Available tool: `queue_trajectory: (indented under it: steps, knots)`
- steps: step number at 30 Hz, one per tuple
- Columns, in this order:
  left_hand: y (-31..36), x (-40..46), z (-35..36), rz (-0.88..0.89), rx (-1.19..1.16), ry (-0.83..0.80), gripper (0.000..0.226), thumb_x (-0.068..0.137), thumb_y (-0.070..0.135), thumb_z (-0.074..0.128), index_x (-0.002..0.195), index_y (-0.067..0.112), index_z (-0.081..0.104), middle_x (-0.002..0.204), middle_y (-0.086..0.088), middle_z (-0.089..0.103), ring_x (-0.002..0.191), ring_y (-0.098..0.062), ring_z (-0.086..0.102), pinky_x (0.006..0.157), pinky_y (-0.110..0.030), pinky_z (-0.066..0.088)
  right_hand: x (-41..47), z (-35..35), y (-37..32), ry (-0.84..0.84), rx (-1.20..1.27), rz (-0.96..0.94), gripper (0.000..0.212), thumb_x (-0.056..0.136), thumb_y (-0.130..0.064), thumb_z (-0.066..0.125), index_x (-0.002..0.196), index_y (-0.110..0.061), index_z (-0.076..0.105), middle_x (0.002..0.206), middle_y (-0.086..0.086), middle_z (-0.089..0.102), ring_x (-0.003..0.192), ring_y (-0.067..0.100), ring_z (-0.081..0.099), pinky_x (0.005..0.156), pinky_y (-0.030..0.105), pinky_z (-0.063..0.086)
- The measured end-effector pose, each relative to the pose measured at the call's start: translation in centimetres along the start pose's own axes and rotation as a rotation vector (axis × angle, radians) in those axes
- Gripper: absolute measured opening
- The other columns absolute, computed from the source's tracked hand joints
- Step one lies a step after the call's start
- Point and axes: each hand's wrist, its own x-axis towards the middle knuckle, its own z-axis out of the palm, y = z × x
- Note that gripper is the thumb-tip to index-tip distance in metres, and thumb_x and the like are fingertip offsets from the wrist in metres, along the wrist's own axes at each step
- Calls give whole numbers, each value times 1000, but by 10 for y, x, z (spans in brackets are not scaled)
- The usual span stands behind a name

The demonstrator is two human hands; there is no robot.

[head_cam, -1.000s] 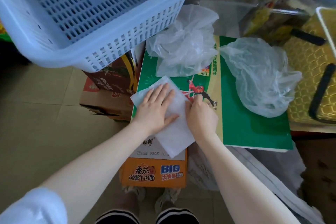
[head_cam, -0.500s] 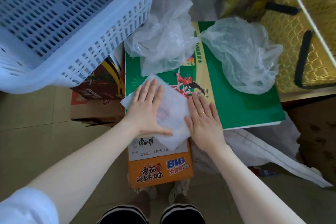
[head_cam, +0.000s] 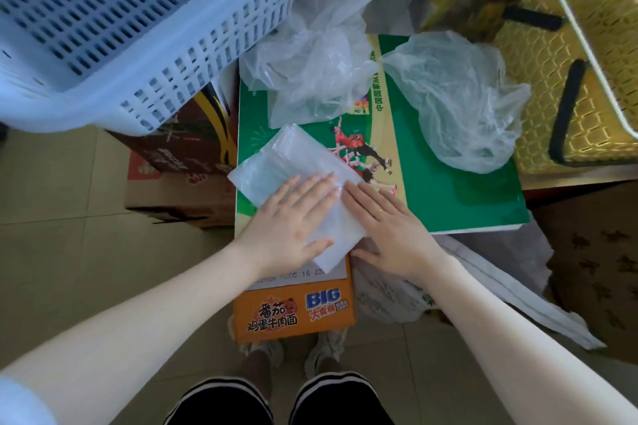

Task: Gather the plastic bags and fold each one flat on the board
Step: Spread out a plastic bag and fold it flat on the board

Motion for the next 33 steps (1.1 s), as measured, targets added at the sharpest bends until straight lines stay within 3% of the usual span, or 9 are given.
queue_trajectory:
  steps: [3,8,14,17,19,21,24,29,33]
  knots:
    - [30,-16,24,126,66,-57,77,82,53,37,141,5,28,148,-11,26,136,-23,28,114,-38,15,1,2,-6,44,11,23,69,84,-43,40,144,-10,31,151,6,30,139,23,30,113,40,25]
    - [44,-20,50,11,18,88,43,91,8,35,133,5,41,136,-12,49,126,-25,47,108,-37,29,2,3,0,119,10,-14,64,82,-35,47,141,-12,38,148,5,38,135,22,37,109,36,25]
    - [47,-33,43,-160,-425,209,43,89,12,41,131,13,45,134,-6,50,127,-18,44,110,-36,31,12,-32,18,-46,236,-147,72,72,-56,62,133,-17,51,146,-2,41,135,20,35,108,41,28]
    - [47,-45,28,-364,-802,214,36,96,42,35,129,32,46,131,12,51,127,-1,41,108,-18,29,23,-52,27,-244,383,-208,52,73,-33,75,121,-19,61,152,-9,27,135,9,31,107,25,24]
    - [47,-46,13,-543,-937,236,39,91,56,28,118,43,53,119,26,54,117,11,45,96,-5,32,35,-58,27,-290,425,-195,41,76,-21,73,115,-17,64,146,-9,39,128,8,42,98,17,30]
    - [46,-43,3,-714,-991,315,43,89,51,30,116,31,57,113,18,60,114,4,50,90,-3,34,47,-59,24,-248,451,-151,28,80,-20,70,108,-17,68,126,-4,60,112,13,56,91,18,39]
    - [39,-36,-6,-883,-937,402,34,91,36,42,118,19,55,93,6,65,88,-3,59,75,-5,41,58,-57,15,-214,597,27,11,85,-24,65,78,-16,63,72,-4,59,63,11,51,58,23,35]
    - [27,-27,-8,-978,-701,393,6,89,22,57,89,17,54,67,8,55,58,-2,52,49,-11,40,69,-51,2,-141,777,250,23,93,-24,50,88,-3,57,77,13,59,66,23,47,61,32,34]
    - [14,-15,-6,-1069,-544,385,28,93,23,49,69,14,41,56,3,39,50,-14,42,41,-20,25,85,-47,-11,-74,602,339,22,96,-22,41,83,-7,50,72,7,54,68,26,48,57,33,32]
